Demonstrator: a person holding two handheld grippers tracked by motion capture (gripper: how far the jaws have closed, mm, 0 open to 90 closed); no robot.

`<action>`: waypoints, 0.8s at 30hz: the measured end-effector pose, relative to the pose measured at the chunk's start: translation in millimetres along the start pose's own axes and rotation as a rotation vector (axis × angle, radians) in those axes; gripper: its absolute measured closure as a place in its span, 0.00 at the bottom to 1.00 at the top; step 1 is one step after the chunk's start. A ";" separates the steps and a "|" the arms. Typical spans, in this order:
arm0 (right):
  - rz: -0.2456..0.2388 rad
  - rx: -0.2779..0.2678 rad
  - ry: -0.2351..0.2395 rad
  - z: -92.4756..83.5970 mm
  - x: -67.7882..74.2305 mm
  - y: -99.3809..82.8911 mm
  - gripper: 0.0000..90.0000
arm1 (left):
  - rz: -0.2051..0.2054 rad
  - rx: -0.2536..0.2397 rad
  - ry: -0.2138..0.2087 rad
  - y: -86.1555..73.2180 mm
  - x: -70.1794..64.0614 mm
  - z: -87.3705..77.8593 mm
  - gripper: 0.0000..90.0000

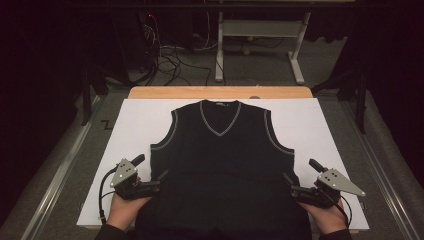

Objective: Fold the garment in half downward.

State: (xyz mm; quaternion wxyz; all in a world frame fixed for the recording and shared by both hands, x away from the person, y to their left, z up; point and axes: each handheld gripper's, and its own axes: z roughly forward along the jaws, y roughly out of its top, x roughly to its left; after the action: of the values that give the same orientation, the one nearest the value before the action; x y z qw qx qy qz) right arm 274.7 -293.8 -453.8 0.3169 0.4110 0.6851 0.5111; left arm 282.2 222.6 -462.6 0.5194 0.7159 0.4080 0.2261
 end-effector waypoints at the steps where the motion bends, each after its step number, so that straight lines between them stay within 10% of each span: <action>1: 0.006 -0.001 -0.003 0.2 -0.7 -0.2 0.00 | -0.006 0.004 -0.011 0.0 0.2 1.3 0.00; 10: 0.000 0.011 -0.011 -7.0 1.3 -3.2 0.00 | 0.005 -0.001 -0.020 0.7 -2.4 5.7 0.00; 24: -0.031 0.007 -0.023 -4.9 10.0 -0.8 0.00 | -0.087 -0.012 -0.006 2.9 14.4 0.7 0.00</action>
State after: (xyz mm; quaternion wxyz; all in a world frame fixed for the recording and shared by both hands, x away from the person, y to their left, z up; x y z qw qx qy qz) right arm 265.7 -287.3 -453.4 0.3313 0.4074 0.6894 0.4990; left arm 291.9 233.7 -461.6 0.5342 0.6952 0.4357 0.2034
